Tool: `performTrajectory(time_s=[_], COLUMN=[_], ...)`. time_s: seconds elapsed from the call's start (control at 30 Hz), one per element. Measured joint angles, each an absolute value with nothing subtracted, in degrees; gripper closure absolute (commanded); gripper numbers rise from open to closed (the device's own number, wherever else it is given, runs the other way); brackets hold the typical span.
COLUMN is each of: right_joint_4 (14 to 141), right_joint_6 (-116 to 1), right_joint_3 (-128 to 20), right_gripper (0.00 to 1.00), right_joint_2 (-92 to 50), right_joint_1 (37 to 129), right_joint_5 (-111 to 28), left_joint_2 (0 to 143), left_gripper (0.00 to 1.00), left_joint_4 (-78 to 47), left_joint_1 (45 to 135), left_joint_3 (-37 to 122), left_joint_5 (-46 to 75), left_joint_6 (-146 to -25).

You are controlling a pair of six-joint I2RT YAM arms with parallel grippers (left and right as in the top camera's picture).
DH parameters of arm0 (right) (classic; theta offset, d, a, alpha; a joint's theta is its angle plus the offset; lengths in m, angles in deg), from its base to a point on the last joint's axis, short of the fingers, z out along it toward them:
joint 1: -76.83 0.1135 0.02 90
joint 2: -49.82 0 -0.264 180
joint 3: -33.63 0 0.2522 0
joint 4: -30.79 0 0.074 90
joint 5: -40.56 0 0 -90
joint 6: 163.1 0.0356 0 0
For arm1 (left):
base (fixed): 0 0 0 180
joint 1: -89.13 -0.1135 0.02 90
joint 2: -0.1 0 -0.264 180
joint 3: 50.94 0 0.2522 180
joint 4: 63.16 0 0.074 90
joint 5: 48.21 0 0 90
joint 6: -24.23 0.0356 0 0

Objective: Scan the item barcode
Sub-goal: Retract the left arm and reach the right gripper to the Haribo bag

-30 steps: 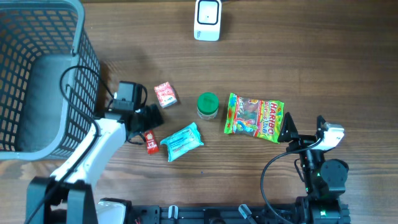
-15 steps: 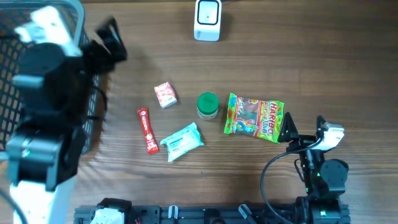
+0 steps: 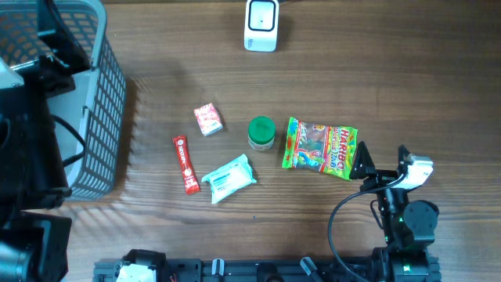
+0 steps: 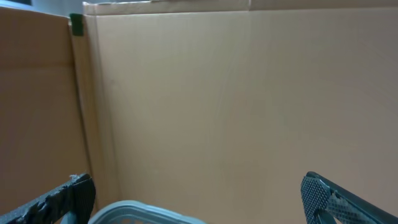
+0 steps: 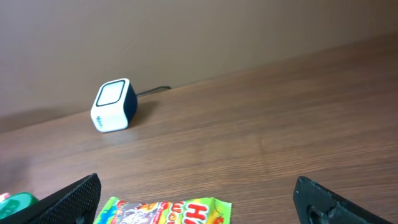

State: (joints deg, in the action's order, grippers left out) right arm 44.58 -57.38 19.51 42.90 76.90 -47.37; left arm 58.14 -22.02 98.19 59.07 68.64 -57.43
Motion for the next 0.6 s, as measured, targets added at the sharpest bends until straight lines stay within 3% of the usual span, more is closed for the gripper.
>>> performTrajectory(time_s=[0.27, 0.47, 0.6], right_joint_4=[42.74, 43.12, 42.90], right_joint_6=[-44.04, -29.03, -19.13], right_joint_3=[19.51, 19.51, 19.51], right_gripper=[0.00, 0.00, 0.00], right_joint_2=[42.57, 42.48, 42.37], right_joint_1=[76.90, 76.92, 76.92], right_joint_5=[-21.19, -2.08, 3.12], left_joint_2=[54.36, 41.11, 32.52], left_gripper=[0.00, 0.00, 0.00], left_joint_4=[-17.95, -19.70, -22.46], left_joint_1=[98.19, 98.19, 98.19], left_joint_3=[58.50, 53.26, 48.08], left_joint_5=[66.58, 62.76, 59.63], left_joint_6=[-55.71, -55.51, -55.47])
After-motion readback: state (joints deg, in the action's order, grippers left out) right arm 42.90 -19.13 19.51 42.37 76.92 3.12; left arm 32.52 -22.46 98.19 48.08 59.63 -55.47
